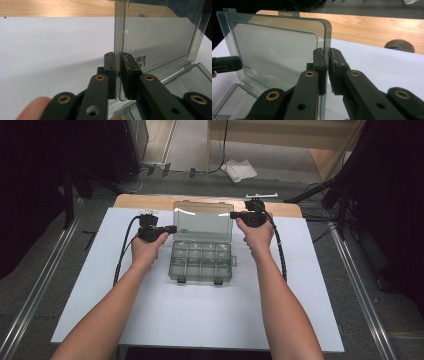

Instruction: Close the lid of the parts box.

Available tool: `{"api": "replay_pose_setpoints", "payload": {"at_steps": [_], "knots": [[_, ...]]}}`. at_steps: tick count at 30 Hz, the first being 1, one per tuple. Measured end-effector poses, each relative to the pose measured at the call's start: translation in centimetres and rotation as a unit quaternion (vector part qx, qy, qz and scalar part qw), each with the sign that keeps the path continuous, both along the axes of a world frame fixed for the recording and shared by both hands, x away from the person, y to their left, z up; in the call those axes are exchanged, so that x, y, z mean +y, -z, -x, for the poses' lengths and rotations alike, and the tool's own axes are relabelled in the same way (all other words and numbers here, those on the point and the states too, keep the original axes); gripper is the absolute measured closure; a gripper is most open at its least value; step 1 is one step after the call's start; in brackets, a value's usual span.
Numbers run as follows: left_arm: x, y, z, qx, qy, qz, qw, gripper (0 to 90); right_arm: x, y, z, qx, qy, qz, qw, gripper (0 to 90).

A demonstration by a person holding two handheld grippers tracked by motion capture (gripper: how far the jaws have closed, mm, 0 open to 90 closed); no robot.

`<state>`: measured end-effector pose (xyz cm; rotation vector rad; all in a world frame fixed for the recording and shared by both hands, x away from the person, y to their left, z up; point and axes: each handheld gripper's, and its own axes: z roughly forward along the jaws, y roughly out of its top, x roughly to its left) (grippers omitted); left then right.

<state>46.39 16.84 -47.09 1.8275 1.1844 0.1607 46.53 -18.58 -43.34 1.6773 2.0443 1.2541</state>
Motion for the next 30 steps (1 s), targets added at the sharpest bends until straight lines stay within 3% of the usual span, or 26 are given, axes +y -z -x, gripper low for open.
{"api": "replay_pose_setpoints", "payload": {"at_steps": [2,5,11,14,17,20,24,30], "knots": [[0.6,-0.1,0.0,-0.001,-0.001,0.021,0.9998,73.4,0.0,0.0,0.1,-0.001,-0.001,0.001,1.0000,85.9],[1.6,-0.5,-0.1,0.000,-0.002,0.046,0.9990,73.4,0.0,0.1,0.2,-0.007,0.001,-0.003,1.0000,85.9],[2.0,-0.9,-0.9,0.009,-0.005,0.044,0.9990,88.9,-0.1,0.1,0.5,-0.015,-0.001,-0.004,0.9999,85.9],[1.7,-1.0,-1.5,0.015,-0.006,0.038,0.9991,89.5,0.0,0.0,0.7,-0.018,-0.003,-0.002,0.9998,85.8],[1.8,-1.1,-2.3,0.028,-0.012,0.053,0.9981,89.8,0.0,-0.2,0.8,-0.020,-0.006,-0.002,0.9998,85.8],[1.6,-1.1,-3.1,0.044,-0.009,0.052,0.9976,89.8,0.0,-0.2,1.0,-0.025,-0.007,0.001,0.9997,85.7],[1.2,-1.5,-3.8,0.042,-0.017,0.054,0.9975,89.9,-0.2,-0.2,1.3,-0.031,-0.012,0.000,0.9994,85.6],[0.5,-1.6,-4.9,0.055,-0.004,0.075,0.9957,89.9,-0.5,-0.2,1.7,-0.040,-0.022,-0.002,0.9989,85.4]]}}
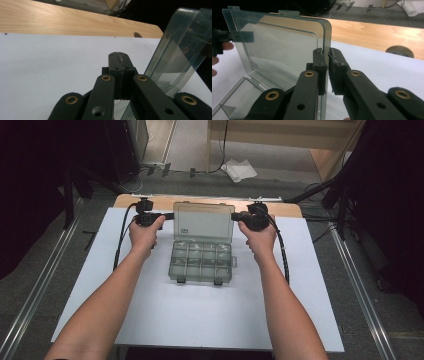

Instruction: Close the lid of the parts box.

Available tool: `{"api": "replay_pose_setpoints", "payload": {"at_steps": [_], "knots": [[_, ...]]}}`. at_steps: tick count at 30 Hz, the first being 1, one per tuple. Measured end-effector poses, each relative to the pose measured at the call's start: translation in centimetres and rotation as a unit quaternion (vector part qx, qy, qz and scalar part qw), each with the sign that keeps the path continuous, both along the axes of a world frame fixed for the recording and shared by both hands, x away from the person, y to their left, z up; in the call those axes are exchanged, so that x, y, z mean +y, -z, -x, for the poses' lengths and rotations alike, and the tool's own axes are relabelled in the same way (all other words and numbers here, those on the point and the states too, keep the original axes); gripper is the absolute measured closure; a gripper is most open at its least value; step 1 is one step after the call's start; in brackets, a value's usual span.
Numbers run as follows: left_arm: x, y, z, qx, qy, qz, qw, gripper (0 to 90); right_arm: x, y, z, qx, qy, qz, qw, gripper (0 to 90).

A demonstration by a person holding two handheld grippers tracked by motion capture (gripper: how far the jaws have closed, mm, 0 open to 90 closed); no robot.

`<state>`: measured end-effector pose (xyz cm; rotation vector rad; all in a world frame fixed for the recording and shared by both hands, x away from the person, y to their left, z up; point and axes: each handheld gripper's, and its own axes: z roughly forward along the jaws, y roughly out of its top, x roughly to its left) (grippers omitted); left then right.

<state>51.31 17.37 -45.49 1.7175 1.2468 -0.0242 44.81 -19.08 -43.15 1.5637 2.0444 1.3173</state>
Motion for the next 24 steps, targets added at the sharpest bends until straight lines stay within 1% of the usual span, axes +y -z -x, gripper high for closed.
{"api": "replay_pose_setpoints", "payload": {"at_steps": [2,3,5,7,10,12,15,16,18,24], "knots": [[-0.09,-0.05,-0.20,0.003,0.000,0.011,0.9999,89.9,0.08,-0.14,0.22,-0.009,-0.005,0.002,0.9999,85.3],[-0.09,-0.07,-0.29,0.004,0.003,0.008,1.0000,89.9,0.10,-0.20,0.30,-0.014,-0.008,0.006,0.9999,85.3],[-0.07,-0.03,-0.35,0.003,0.005,0.010,0.9999,89.9,0.18,-0.31,0.43,-0.015,-0.010,0.008,0.9998,85.2],[0.01,-0.02,-0.37,0.004,0.009,0.022,0.9997,89.8,0.16,-0.33,0.46,-0.018,-0.012,0.010,0.9997,85.1],[0.02,-0.08,-0.30,0.004,0.019,0.030,0.9993,89.9,0.10,-0.23,0.44,-0.017,-0.014,0.010,0.9997,85.0],[0.06,-0.05,-0.27,0.009,0.024,0.040,0.9989,89.9,0.03,-0.16,0.46,-0.017,-0.015,0.009,0.9997,84.9],[-0.10,0.05,-0.21,0.007,0.033,0.040,0.9986,89.9,0.05,-0.21,0.65,-0.019,-0.016,0.009,0.9996,84.8],[-0.15,0.06,-0.20,0.008,0.036,0.036,0.9987,89.9,0.02,-0.23,0.69,-0.021,-0.018,0.010,0.9996,84.7],[-0.25,0.08,-0.15,0.010,0.038,0.041,0.9984,89.9,-0.02,-0.28,0.74,-0.020,-0.020,0.011,0.9995,84.6],[-0.32,-0.05,0.01,0.011,0.045,0.043,0.9980,89.9,-0.25,-0.30,0.83,-0.019,-0.027,0.007,0.9994,82.6]]}}
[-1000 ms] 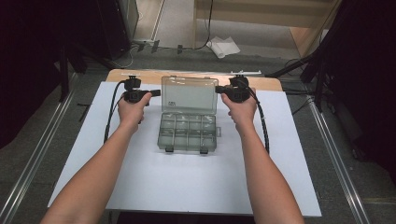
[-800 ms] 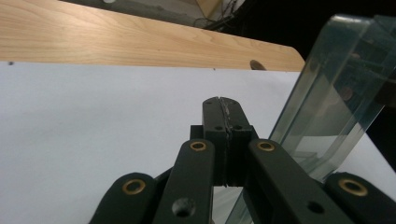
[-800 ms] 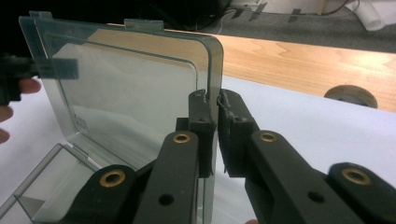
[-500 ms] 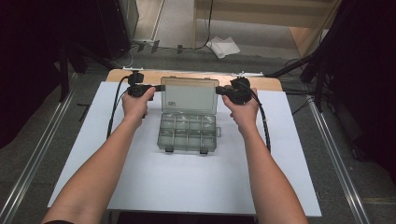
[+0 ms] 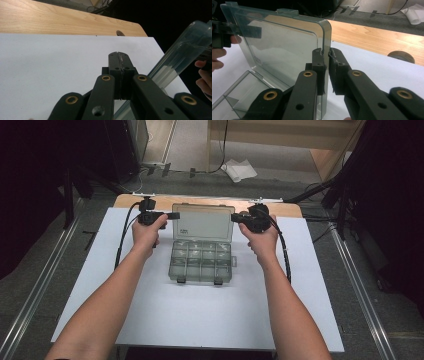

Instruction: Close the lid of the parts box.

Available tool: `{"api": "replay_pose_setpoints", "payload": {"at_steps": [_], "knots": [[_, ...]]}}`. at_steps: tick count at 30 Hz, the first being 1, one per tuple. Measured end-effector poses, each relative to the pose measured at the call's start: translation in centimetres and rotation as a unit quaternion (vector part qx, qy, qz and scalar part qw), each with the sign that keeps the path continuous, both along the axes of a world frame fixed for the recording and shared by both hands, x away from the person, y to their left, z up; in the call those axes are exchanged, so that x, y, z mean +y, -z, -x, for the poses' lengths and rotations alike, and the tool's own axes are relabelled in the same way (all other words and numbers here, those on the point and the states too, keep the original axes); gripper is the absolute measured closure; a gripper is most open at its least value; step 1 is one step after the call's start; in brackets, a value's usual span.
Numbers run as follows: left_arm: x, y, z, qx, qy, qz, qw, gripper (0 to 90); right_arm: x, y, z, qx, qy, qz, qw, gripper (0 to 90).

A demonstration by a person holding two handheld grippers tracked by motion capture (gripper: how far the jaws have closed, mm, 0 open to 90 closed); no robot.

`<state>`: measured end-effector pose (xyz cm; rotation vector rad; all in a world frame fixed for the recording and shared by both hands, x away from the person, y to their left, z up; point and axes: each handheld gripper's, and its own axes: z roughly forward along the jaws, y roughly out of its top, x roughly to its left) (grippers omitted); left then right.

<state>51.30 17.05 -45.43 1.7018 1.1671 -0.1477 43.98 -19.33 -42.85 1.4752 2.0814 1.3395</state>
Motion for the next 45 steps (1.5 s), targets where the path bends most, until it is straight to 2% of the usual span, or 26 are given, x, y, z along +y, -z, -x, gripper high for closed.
{"api": "replay_pose_setpoints", "payload": {"at_steps": [4,6,10,12,14,16,18,23,26,28,35,39,45], "knots": [[-0.1,-0.3,0.2,-0.008,0.003,0.001,1.0000,89.9,-0.2,-0.2,0.2,-0.013,-0.012,-0.002,0.9998,78.4],[-0.2,-0.4,0.3,-0.010,0.003,0.001,0.9999,89.9,-0.3,-0.3,0.4,-0.020,-0.015,-0.002,0.9997,72.8],[-0.1,-0.6,0.4,-0.011,0.003,0.003,0.9999,89.9,-1.0,-0.6,1.0,-0.040,-0.049,-0.010,0.9979,61.4],[-0.1,-0.7,0.4,-0.014,0.005,-0.001,0.9999,89.9,-1.8,-0.8,1.4,-0.049,-0.064,-0.022,0.9965,59.7],[-0.1,-0.7,0.5,-0.016,0.006,0.000,0.9999,90.0,-2.9,-0.8,1.6,-0.051,-0.060,-0.036,0.9962,64.5],[-0.1,-0.7,0.6,-0.016,0.006,-0.001,0.9999,89.9,-3.9,-0.6,1.6,-0.048,-0.038,-0.050,0.9969,76.1],[-0.2,-0.8,0.7,-0.015,0.008,-0.001,0.9999,89.9,-4.1,-0.4,1.4,-0.026,0.004,-0.030,0.9992,90.0],[-0.4,-0.9,1.0,-0.018,0.012,-0.003,0.9998,89.9,-2.5,0.2,0.5,0.002,0.025,-0.010,0.9996,90.0],[-0.4,-1.1,1.1,-0.019,0.011,-0.003,0.9998,89.9,-1.4,0.4,-0.1,0.026,0.043,-0.017,0.9986,90.0],[-0.4,-1.1,1.3,-0.021,0.013,-0.003,0.9997,90.0,-1.1,0.4,-0.4,0.033,0.048,-0.031,0.9978,90.0],[-0.4,-1.2,1.8,-0.028,0.010,0.000,0.9996,89.9,-0.3,0.4,-0.4,0.041,0.034,-0.060,0.9968,90.0],[-0.3,-1.2,2.1,-0.031,0.011,0.000,0.9995,89.9,0.0,0.3,-0.2,0.040,0.019,-0.063,0.9970,90.0],[-0.2,-1.4,2.8,-0.038,0.015,-0.004,0.9992,89.9,0.1,0.0,0.4,0.030,0.011,-0.065,0.9974,90.0]]}}
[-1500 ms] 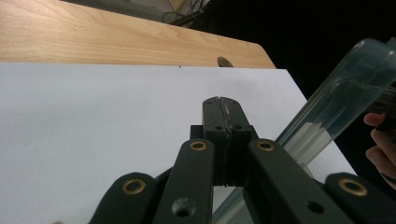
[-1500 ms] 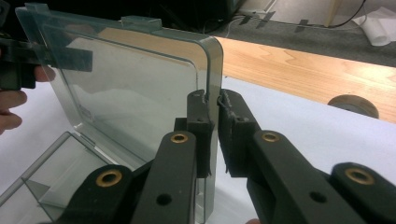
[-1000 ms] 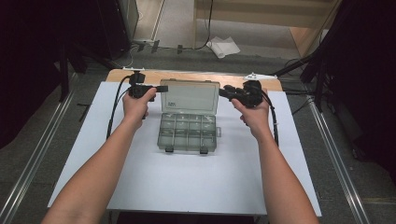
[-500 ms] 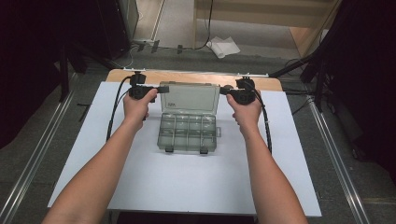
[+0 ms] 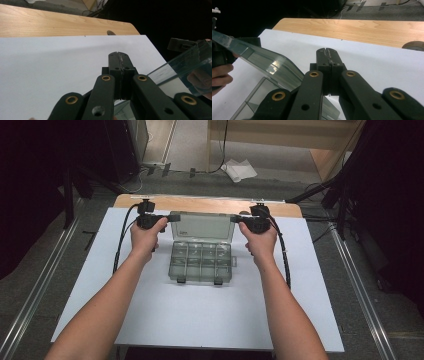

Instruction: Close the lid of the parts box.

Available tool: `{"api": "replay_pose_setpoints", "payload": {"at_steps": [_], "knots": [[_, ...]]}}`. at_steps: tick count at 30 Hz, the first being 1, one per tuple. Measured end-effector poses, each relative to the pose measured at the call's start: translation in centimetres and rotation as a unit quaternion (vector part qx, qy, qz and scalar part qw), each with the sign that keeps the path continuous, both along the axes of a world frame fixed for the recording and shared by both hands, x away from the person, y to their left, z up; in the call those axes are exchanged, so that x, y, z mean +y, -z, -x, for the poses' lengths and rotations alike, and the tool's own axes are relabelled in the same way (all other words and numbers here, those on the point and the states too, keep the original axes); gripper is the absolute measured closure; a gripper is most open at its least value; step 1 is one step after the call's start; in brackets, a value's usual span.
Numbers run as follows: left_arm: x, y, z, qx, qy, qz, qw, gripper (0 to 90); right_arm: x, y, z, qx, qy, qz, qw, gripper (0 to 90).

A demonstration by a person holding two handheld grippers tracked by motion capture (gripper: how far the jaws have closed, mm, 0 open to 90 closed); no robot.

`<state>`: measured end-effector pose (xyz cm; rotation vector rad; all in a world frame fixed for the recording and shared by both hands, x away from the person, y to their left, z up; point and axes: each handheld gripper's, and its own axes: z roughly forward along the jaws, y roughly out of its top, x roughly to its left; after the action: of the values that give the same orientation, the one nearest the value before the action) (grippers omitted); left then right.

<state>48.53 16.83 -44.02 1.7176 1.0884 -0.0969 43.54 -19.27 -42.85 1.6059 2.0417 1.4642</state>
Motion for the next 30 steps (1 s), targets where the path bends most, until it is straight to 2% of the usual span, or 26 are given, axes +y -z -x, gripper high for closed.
{"api": "replay_pose_setpoints", "payload": {"at_steps": [9,21,25,30], "knots": [[0.3,-0.3,1.7,-0.022,-0.002,-0.009,0.9997,89.9,0.1,-0.2,1.3,-0.015,-0.017,0.002,0.9997,90.0],[0.3,-0.7,3.9,-0.043,0.004,-0.006,0.9990,89.8,0.7,0.2,3.1,-0.031,-0.032,0.018,0.9989,90.0],[0.4,-0.6,4.6,-0.053,0.006,-0.012,0.9985,89.9,0.9,0.3,3.7,-0.039,-0.034,0.027,0.9983,90.0],[0.5,-0.3,5.3,-0.055,0.006,-0.013,0.9984,89.9,1.1,0.3,4.5,-0.049,-0.040,0.038,0.9973,90.0]]}}
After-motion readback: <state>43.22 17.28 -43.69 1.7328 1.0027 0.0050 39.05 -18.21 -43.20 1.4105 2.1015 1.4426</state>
